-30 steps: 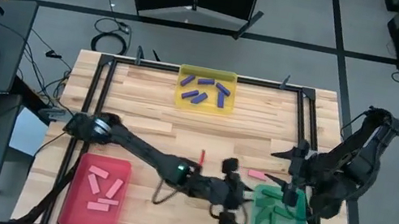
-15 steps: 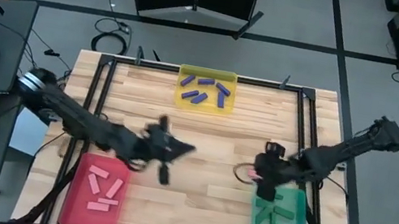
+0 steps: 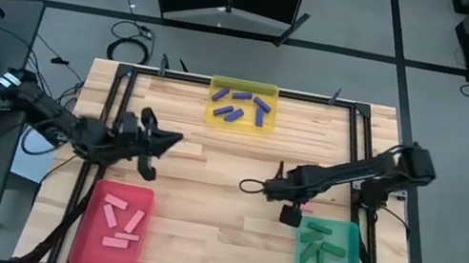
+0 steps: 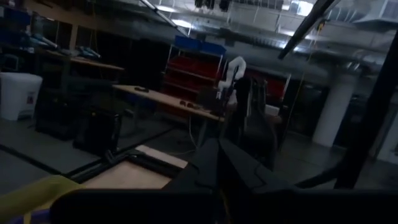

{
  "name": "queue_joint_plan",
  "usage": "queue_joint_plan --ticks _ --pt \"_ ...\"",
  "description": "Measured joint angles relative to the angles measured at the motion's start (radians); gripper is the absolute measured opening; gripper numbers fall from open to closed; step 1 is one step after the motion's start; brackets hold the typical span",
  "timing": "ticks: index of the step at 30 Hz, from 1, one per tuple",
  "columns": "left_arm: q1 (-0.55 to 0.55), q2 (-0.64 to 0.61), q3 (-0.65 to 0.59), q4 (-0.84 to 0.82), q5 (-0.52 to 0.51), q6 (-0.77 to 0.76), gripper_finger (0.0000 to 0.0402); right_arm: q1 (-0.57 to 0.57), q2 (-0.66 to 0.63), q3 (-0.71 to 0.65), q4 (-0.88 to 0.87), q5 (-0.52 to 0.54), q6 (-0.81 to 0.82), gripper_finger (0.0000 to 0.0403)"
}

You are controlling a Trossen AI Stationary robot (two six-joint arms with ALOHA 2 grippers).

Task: Sort blocks
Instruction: Put the pink block into the red bin

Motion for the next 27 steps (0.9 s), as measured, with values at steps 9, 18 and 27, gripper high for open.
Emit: queue_joint_plan --ticks 9,18,27 --pt "0.000 -0.275 -0.130 -0.109 0.006 -0.005 0.0019 -0.041 0.172 0.061 -0.094 -0.042 -0.039 0.0308" --pt "0.000 -0.495 -0.174 -0.302 0.009 -0.035 0.0019 -0.089 0.250 0.066 -0.085 -0.089 -0.076 0.0278" --pt "0.000 -0.701 -0.175 -0.500 0.014 -0.062 0.0019 -0.089 0.244 0.061 -0.046 -0.103 -0.074 0.0111"
